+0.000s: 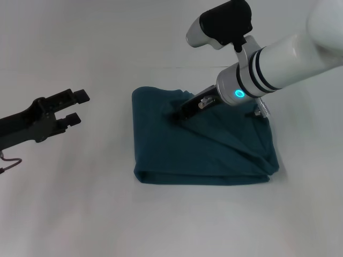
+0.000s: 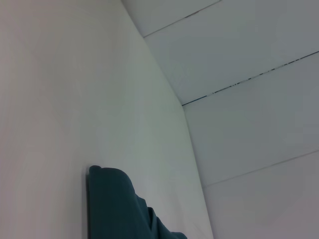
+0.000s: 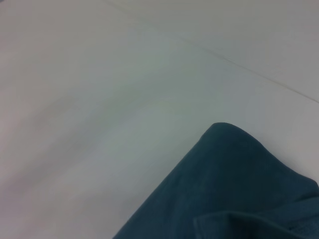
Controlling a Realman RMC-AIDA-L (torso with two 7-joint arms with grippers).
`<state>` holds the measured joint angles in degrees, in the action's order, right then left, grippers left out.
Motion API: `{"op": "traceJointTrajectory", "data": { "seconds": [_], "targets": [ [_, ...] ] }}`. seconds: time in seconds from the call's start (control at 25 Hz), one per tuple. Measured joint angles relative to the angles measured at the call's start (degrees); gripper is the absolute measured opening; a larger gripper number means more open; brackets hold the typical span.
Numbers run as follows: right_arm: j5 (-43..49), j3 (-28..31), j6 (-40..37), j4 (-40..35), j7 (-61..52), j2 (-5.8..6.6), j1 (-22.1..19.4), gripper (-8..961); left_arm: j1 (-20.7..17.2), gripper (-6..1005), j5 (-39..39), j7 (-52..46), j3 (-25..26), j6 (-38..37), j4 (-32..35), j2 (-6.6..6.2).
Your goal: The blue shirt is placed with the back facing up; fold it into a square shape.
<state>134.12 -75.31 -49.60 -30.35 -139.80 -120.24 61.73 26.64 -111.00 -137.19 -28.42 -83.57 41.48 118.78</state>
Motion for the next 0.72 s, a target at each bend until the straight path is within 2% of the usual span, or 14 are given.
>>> {"op": "traceJointTrajectory", "data": {
  "seconds": [0.12,0.32,0.72],
  "targets": [
    [0.00,-0.84,0.19,-0.05,-0.06,-0.04,0.21,675,0.14,844,-0.03,0.00,0.00,0.11,0.00,0.02],
    [-0.04,-1.15,0.63,0.01,-0.08,-0.07,0.34,447,0.11,843,-0.06,0.00,0.04,0.66,-0.06,0.14],
    [-1.11,-0.45,0.84,-0.42,-0.12,0.08,-0.23,71,0.15,843,0.13,0.00,0.02,1.45,-0.09,0.14]
  ]
}}
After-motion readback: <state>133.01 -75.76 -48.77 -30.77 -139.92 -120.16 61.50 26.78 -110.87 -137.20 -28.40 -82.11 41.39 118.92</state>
